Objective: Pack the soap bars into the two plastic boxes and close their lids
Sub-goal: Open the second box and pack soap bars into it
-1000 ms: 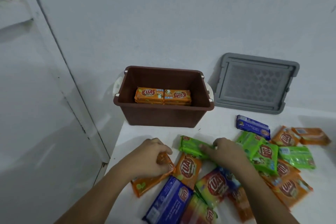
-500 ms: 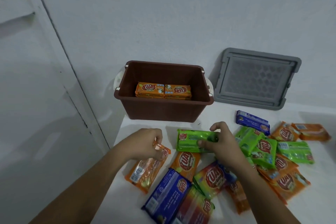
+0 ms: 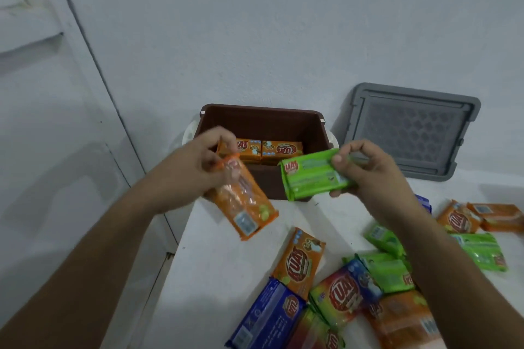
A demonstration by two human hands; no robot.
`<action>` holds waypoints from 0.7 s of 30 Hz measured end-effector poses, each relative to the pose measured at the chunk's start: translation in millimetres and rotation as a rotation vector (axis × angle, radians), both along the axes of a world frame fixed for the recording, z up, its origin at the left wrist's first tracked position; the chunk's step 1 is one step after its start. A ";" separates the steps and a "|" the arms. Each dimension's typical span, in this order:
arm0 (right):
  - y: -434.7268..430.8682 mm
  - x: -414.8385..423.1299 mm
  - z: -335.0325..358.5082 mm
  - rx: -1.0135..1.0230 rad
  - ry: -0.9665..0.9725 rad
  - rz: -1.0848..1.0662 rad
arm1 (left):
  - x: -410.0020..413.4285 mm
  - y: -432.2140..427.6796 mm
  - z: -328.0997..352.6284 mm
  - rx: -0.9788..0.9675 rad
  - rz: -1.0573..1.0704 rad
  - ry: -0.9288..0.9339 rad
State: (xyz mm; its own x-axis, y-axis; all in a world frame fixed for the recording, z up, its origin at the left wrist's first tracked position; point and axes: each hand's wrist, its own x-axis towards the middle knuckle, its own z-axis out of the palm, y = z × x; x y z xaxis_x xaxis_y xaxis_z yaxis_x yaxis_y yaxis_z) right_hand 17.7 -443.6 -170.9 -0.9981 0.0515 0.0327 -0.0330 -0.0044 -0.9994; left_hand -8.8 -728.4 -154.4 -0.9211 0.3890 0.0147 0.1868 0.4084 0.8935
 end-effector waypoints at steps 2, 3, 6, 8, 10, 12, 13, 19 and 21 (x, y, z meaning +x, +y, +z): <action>0.3 -19.6 12.3 -0.003 0.026 -0.014 | -13.7 -1.0 10.2 0.123 0.102 0.037; -0.3 -31.7 16.2 0.003 0.033 -0.027 | -22.8 0.1 13.9 0.158 0.157 0.049; -5.3 -69.2 20.9 0.049 0.008 -0.061 | -58.6 7.9 13.8 0.188 0.281 0.062; -11.4 -95.3 18.8 0.102 -0.023 -0.080 | -87.0 15.7 6.7 0.133 0.362 0.092; -19.1 -119.4 11.9 0.165 -0.061 -0.115 | -111.3 25.0 -2.5 0.068 0.434 0.112; -27.4 -139.6 2.5 0.240 -0.099 -0.157 | -128.0 34.7 -11.3 0.002 0.469 0.122; -31.6 -148.1 -1.9 0.285 -0.117 -0.181 | -134.9 38.5 -15.7 -0.034 0.475 0.126; -49.5 -169.9 -20.9 0.466 -0.196 -0.244 | -156.2 52.9 -42.5 -0.132 0.491 0.090; -50.6 -172.9 -26.0 0.463 -0.231 -0.233 | -160.1 53.2 -50.5 -0.146 0.507 0.077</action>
State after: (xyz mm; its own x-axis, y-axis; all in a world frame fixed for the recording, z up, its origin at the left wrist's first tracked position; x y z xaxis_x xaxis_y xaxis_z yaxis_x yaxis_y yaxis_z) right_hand -155.2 -494.2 -196.8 -0.9462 0.3031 -0.1134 0.2388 0.4173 -0.8768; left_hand -168.9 -675.2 -204.8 -0.9924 -0.1020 0.0692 -0.0033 0.5833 0.8123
